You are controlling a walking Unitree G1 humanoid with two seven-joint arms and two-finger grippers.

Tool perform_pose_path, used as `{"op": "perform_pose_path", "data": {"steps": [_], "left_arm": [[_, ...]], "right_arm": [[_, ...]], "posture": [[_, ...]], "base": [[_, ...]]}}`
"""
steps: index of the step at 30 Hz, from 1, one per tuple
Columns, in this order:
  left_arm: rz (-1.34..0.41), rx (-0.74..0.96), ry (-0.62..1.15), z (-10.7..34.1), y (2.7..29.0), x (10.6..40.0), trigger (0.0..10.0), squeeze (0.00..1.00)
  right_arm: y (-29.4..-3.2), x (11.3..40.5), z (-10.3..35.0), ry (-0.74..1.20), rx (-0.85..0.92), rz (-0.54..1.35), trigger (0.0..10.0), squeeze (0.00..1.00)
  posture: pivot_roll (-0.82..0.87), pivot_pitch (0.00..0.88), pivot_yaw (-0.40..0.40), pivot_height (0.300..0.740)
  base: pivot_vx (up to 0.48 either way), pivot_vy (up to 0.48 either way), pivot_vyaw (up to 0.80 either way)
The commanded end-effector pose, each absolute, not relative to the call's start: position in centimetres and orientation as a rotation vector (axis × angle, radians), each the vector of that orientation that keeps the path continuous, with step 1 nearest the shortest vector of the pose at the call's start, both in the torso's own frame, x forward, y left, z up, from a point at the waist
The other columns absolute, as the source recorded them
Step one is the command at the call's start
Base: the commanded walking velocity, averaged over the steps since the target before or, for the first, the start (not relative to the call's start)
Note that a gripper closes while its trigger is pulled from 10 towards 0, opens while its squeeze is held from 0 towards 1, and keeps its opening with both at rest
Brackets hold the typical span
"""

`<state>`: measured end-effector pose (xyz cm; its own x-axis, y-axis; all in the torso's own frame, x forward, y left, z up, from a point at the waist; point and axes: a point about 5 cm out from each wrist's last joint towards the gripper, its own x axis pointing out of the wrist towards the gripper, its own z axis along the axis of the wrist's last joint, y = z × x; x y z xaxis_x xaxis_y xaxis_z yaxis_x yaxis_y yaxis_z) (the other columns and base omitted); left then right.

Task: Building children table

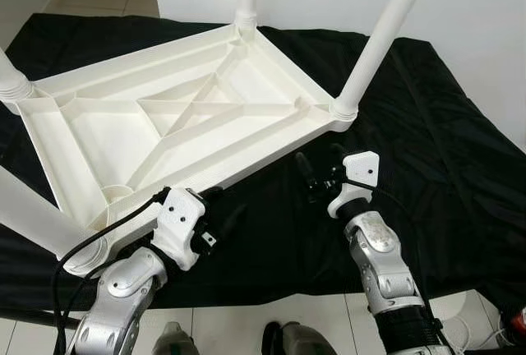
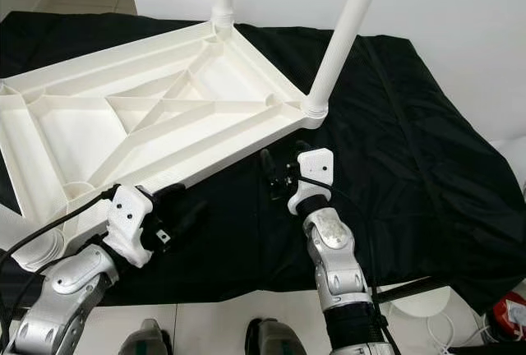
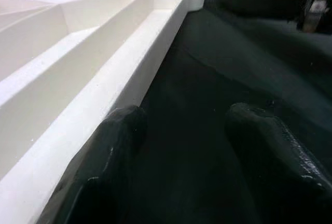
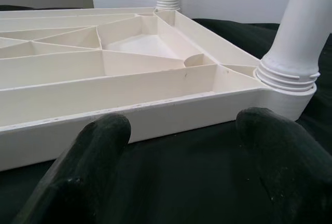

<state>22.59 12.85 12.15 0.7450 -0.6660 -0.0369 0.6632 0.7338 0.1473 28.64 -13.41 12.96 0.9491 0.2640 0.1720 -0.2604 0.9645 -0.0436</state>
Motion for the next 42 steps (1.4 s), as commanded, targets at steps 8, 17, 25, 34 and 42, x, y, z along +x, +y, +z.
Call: {"op": "perform_pose_path", "data": {"steps": [8, 17, 25, 34, 42], "left_arm": [[-0.81, 0.247, 0.052, 10.2, 14.3, 24.0, 10.0, 0.0], [-0.725, 0.311, 0.036, 10.4, 16.6, 26.2, 10.0, 0.0], [-0.605, 0.332, -0.024, 11.6, 18.3, 27.6, 10.0, 0.0], [-0.625, 0.205, -0.053, 11.1, 17.1, 25.5, 10.0, 0.0], [-0.583, 0.098, -0.132, 11.3, 16.3, 22.8, 10.0, 0.0]], "right_arm": [[-13.7, 28.4, 12.5, -0.168, -0.023, 0.25, 10.0, 0.0], [-13.7, 28.5, 12.5, -0.168, -0.021, 0.249, 10.0, 0.0], [-13.6, 28.3, 12.3, -0.159, -0.013, 0.246, 10.0, 0.0], [-13.0, 28.3, 11.9, -0.145, 0.001, 0.255, 10.0, 0.0], [-12.9, 28.6, 11.7, -0.137, -0.003, 0.266, 10.0, 0.0]], "posture": [[0.09, 0.062, -0.078, 0.74], [0.09, 0.067, -0.079, 0.74], [0.1, 0.079, -0.082, 0.74], [0.14, 0.099, -0.09, 0.74], [0.15, 0.105, -0.1, 0.74]], "base": [[0.0, 0.0, 0.0], [0.0, 0.0, 0.0], [0.0, 0.0, 0.0], [0.0, 0.0, 0.0], [0.0, 0.0, 0.0]]}}
